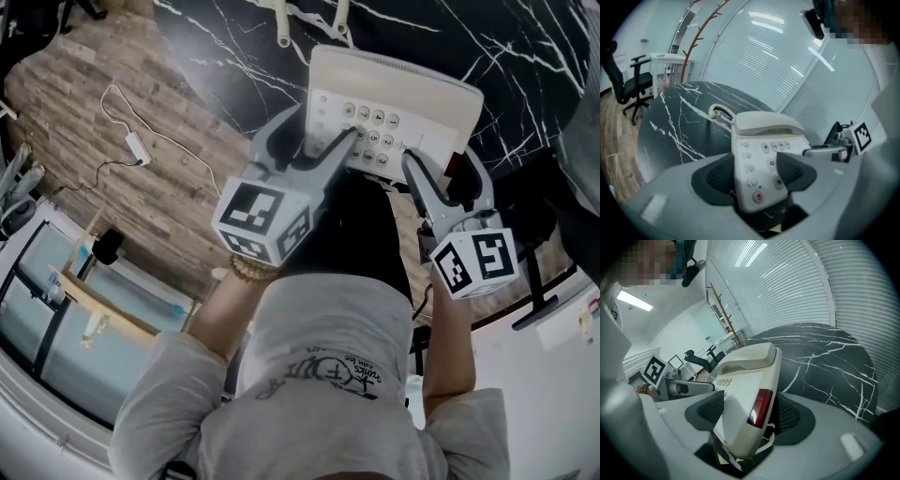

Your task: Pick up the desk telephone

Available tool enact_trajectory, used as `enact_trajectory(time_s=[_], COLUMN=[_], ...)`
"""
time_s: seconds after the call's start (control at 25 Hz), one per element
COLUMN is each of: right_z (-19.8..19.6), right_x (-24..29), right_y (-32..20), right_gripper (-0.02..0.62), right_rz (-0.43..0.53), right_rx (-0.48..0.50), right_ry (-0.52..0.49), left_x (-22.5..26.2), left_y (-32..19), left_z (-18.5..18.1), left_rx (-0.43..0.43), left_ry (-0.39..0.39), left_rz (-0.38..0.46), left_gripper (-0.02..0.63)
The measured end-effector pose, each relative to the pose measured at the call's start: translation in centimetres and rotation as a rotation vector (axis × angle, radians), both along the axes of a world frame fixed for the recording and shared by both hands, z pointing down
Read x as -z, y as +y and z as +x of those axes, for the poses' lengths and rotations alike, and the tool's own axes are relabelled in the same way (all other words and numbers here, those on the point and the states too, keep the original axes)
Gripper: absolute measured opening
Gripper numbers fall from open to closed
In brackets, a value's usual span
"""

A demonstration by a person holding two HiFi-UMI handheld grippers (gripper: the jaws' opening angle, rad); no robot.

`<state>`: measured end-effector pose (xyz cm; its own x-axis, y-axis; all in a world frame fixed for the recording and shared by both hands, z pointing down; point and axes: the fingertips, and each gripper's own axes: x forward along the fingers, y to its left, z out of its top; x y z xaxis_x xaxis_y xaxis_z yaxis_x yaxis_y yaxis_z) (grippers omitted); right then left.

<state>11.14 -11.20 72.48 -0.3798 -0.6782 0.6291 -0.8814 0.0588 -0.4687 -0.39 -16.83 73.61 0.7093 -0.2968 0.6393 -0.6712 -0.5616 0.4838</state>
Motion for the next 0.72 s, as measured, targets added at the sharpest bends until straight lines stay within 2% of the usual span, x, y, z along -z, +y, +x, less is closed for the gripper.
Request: enact_trajectory(time_s=[0.12, 0.32, 0.72], right_z=[-0.3, -0.6, -0.1], right_x=[2.3, 7.0, 16.5], right_y=[-0.2, -1.3, -2.0], right_gripper=[0.328, 0.328, 0.33], right_rz=[0.016, 0.081, 0.188], right_rx=[0.001, -0.005, -0.003], right_ry=[-0.004, -0.006, -0.002], left_x=[2.5, 7.7, 17.6], left_y=[-0.1, -1.3, -1.8], left_z=[-0.3, -0.6, -0.2], left_rx=[0.007, 0.011, 0.037], left_ry=[-0.006, -0.009, 0.003], left_rz=[0.013, 0.088, 0.185], left_gripper=[0.288, 0.288, 0.288])
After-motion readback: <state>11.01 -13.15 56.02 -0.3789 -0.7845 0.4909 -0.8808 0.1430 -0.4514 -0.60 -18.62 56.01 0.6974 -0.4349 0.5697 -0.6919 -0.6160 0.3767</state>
